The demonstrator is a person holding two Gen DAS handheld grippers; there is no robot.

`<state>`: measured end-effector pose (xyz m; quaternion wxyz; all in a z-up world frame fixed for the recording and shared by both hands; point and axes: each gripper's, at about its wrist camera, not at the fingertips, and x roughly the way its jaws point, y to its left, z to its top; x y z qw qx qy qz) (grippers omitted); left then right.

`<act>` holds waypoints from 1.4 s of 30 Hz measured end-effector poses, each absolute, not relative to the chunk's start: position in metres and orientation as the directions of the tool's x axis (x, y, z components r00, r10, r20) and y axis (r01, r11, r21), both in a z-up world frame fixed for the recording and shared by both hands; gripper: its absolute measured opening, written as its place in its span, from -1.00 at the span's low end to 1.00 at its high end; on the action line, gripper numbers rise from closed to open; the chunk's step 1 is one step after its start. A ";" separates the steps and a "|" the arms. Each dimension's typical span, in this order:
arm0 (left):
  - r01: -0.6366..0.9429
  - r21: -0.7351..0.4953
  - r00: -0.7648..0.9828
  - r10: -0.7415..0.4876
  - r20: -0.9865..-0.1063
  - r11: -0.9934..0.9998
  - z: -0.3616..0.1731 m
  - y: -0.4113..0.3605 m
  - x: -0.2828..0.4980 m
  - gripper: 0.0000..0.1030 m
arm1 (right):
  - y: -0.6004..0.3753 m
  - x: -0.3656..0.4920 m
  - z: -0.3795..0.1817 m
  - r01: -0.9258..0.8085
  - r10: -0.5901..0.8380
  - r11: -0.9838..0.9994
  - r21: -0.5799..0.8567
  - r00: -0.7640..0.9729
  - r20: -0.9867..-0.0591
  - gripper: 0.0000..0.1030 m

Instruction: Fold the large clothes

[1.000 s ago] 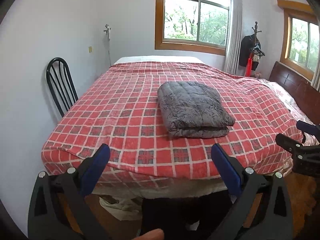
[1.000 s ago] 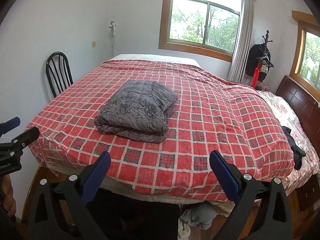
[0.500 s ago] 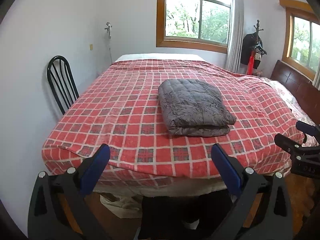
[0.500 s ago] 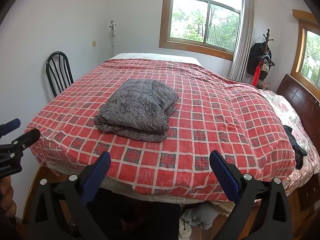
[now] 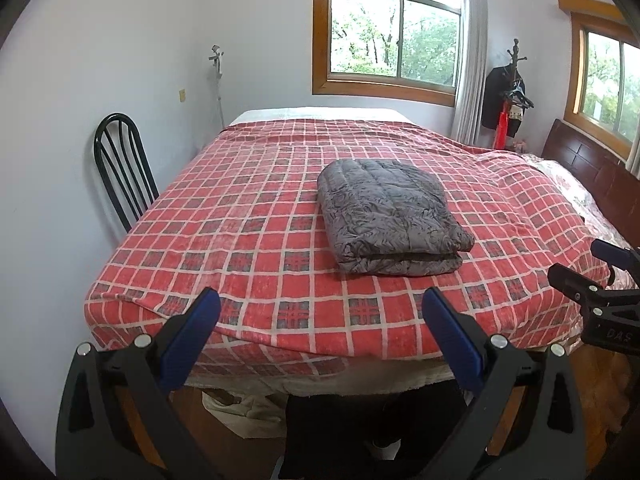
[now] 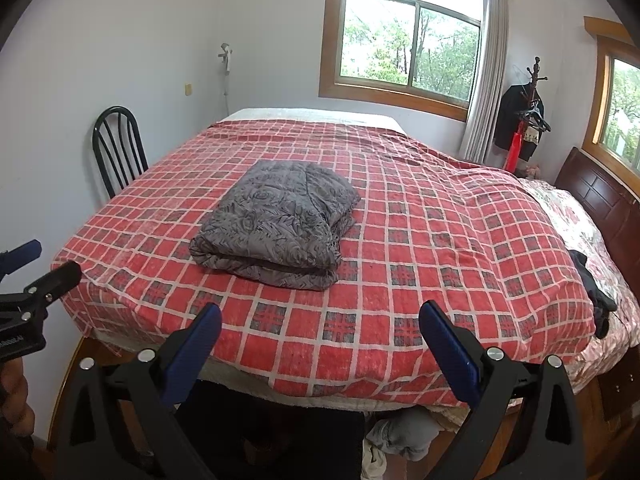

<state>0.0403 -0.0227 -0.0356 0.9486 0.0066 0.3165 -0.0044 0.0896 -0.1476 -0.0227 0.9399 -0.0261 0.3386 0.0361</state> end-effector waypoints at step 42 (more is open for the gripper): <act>0.026 0.005 0.788 -0.017 -0.615 1.000 -0.041 -0.024 0.040 0.94 | -0.148 0.084 -0.017 -0.070 0.040 0.997 -0.023 0.782 -0.622 0.92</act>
